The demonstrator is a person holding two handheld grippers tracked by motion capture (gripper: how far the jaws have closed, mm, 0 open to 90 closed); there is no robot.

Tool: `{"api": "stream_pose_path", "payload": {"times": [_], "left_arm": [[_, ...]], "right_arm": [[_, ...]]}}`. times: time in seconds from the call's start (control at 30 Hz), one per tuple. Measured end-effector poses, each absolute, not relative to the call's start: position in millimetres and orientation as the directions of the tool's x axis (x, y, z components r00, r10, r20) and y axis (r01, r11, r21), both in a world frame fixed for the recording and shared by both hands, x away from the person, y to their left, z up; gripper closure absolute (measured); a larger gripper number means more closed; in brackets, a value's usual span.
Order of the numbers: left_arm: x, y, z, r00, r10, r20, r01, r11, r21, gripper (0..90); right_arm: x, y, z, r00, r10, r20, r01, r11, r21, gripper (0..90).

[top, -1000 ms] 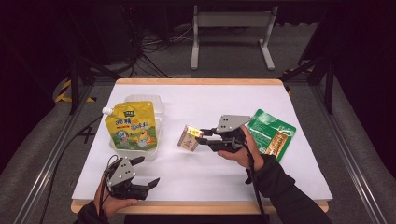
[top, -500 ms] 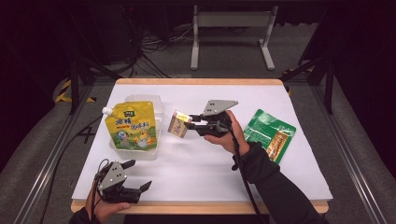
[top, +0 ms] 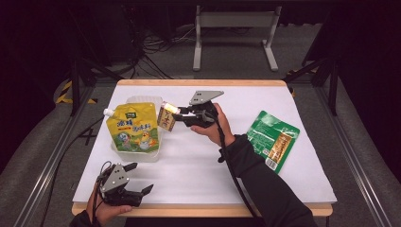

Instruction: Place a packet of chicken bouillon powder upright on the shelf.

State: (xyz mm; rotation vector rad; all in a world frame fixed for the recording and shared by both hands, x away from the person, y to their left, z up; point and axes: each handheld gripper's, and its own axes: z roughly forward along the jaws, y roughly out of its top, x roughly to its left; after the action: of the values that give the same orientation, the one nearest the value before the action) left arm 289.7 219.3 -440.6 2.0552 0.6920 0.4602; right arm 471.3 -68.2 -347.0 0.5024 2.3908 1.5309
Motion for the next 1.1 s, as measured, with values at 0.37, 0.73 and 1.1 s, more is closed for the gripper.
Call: {"api": "stream_pose_path", "payload": {"times": [0.37,0.73,1.1], "left_arm": [[289.3,220.9,-440.2,0.779,0.625,0.048,0.296,-0.434,0.851,9.7],[289.9,216.7,-440.6,0.784,0.619,0.052,0.294,-0.444,0.847,9.6],[289.8,215.7,-441.5,0.789,0.612,0.052,0.291,-0.447,0.846,9.6]], "right_arm": [[478.4,-47.9,-345.3,-0.915,0.403,-0.005,0.157,0.366,0.917,68.4],[478.6,-31.6,-342.7,-0.917,0.398,-0.025,0.141,0.382,0.913,68.2],[485.1,-13.7,-344.2,-0.922,0.388,-0.021,0.149,0.402,0.903,67.6]]}}
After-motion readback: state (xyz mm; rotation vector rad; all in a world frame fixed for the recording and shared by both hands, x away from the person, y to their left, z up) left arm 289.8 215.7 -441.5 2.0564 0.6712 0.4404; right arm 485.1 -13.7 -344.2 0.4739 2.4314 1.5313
